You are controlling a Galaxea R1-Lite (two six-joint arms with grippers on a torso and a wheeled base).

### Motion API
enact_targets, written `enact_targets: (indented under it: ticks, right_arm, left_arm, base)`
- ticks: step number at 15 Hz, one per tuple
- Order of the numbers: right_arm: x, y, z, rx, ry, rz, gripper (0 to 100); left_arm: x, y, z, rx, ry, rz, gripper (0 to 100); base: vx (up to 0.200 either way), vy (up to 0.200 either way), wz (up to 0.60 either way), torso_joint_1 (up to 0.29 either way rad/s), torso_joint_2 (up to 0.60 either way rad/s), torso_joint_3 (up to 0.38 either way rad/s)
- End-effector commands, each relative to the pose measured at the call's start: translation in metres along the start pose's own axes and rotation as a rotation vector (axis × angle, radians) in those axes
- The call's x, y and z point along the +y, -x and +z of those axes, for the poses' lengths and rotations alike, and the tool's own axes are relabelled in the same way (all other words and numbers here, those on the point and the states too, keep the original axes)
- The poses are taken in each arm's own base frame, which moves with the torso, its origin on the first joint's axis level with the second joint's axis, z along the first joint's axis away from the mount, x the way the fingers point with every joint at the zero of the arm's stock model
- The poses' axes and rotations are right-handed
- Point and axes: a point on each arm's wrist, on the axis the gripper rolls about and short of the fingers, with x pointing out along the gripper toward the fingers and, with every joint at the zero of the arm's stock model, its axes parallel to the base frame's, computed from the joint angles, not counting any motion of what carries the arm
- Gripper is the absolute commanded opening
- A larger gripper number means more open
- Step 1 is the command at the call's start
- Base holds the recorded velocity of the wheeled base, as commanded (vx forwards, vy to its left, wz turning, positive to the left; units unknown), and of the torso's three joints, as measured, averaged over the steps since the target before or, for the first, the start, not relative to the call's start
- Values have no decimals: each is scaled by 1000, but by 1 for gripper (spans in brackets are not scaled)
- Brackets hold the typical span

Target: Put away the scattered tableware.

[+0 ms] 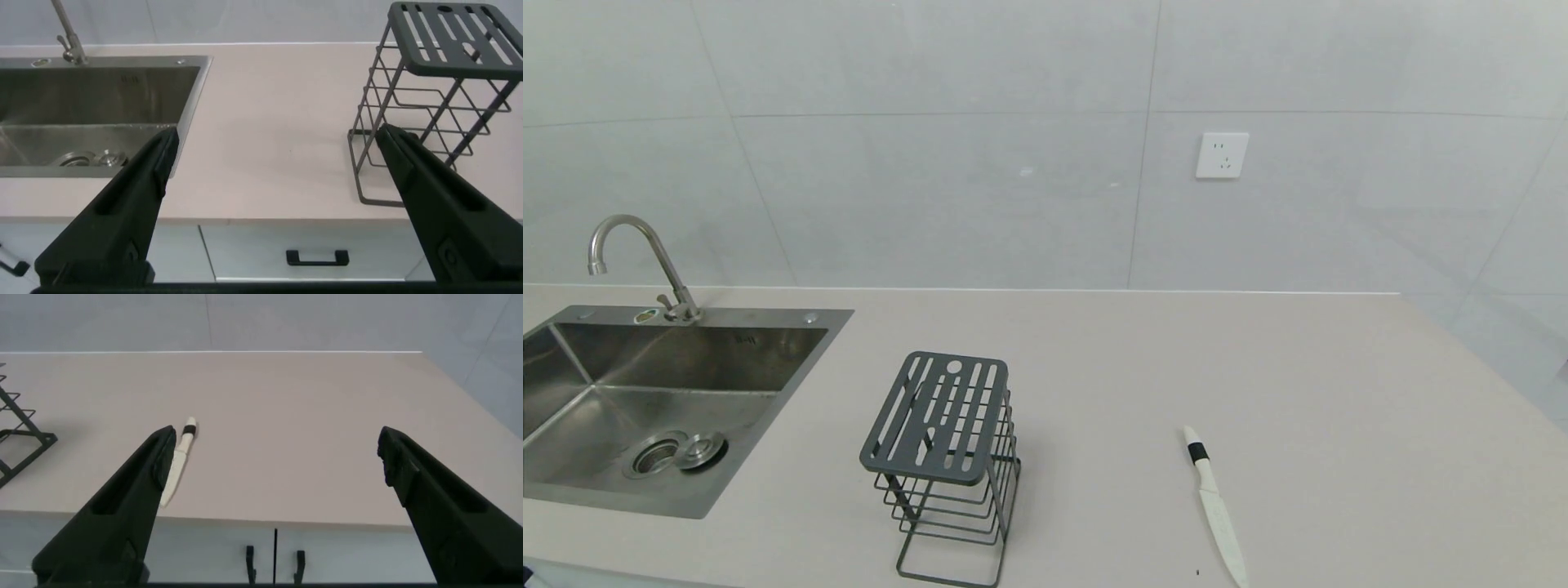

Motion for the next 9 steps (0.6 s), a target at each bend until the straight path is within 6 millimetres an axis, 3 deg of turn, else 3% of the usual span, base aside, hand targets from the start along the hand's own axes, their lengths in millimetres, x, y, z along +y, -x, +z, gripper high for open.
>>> enact_targets:
  ticks: [1, 3, 6, 9]
  right_arm:
    - [0, 0, 0, 1, -1, 1, 100]
    - [0, 0, 0, 1, -1, 1, 100]
    - [0, 0, 0, 1, 1, 1, 100]
    - [0, 0, 0, 1, 1, 1, 100]
  left_arm:
    - [0, 0, 0, 2, 0, 0, 100]
    - [0, 0, 0, 2, 0, 0, 100]
    - [0, 0, 0, 2, -3, -1, 100]
    - [0, 0, 0, 2, -1, -1, 100]
  base:
    - [0, 0, 0, 212, -41, 144]
    - [0, 0, 0, 83, -19, 73]
    - [0, 0, 0, -115, 277, 194]
    - [0, 0, 0, -21, 62, 39]
